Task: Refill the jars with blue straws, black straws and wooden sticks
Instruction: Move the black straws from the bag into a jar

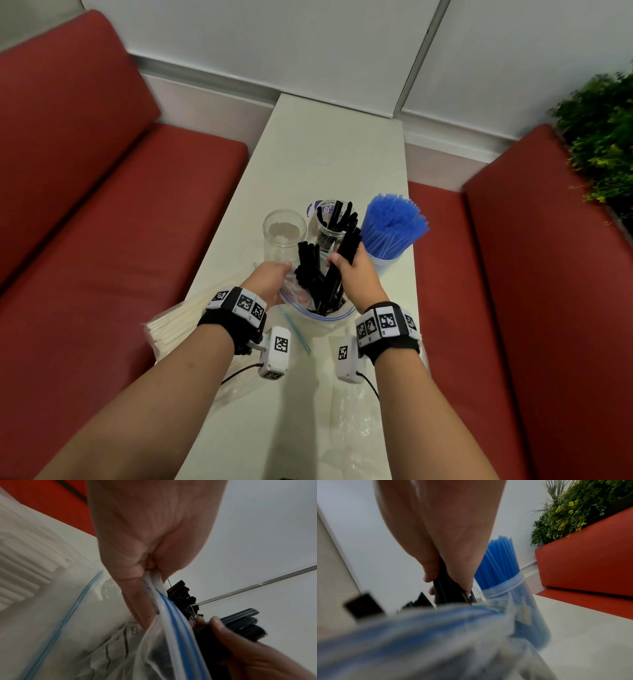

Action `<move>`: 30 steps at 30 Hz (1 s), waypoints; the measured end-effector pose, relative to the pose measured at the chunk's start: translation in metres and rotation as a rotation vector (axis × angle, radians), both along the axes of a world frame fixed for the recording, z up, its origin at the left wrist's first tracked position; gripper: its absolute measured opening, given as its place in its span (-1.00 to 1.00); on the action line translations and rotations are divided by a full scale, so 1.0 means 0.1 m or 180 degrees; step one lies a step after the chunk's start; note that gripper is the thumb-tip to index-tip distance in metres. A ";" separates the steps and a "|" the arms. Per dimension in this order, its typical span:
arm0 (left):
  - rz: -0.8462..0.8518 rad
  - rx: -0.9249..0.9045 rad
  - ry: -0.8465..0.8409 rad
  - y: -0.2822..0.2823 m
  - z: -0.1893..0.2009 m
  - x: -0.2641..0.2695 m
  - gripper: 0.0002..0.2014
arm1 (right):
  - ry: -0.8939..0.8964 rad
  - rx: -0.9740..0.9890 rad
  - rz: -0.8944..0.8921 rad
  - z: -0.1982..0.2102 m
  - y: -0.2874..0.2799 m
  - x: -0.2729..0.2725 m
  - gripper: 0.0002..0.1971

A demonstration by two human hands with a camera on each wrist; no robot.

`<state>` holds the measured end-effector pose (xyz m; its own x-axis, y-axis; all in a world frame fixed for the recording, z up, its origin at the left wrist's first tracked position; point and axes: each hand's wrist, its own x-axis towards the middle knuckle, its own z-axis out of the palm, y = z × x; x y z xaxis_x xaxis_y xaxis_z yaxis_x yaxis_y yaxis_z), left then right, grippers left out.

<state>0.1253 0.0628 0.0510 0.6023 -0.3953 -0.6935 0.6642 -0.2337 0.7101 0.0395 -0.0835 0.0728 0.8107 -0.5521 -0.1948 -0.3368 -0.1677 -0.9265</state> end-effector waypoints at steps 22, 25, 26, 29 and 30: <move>-0.0224 0.0001 -0.0013 -0.02 -0.16 0.04 -0.62 | -0.0797 -0.0184 -0.0858 0.25 -0.47 0.97 -0.65; -0.0258 0.0051 -0.0015 -0.02 -0.18 0.06 -0.64 | -0.0478 -0.0333 -0.0747 0.18 -0.47 0.98 -0.58; -0.0272 0.0061 -0.0021 -0.02 -0.19 0.07 -0.64 | -0.0539 -0.0406 -0.0743 0.18 -0.48 0.98 -0.56; -0.0329 0.0088 -0.0066 -0.04 -0.20 0.10 -0.63 | -0.0859 -0.0966 -0.0601 0.21 -0.50 1.01 -0.50; -0.0342 0.0093 -0.0080 -0.04 -0.20 0.11 -0.63 | -0.0852 -0.1211 -0.0433 0.20 -0.49 1.03 -0.48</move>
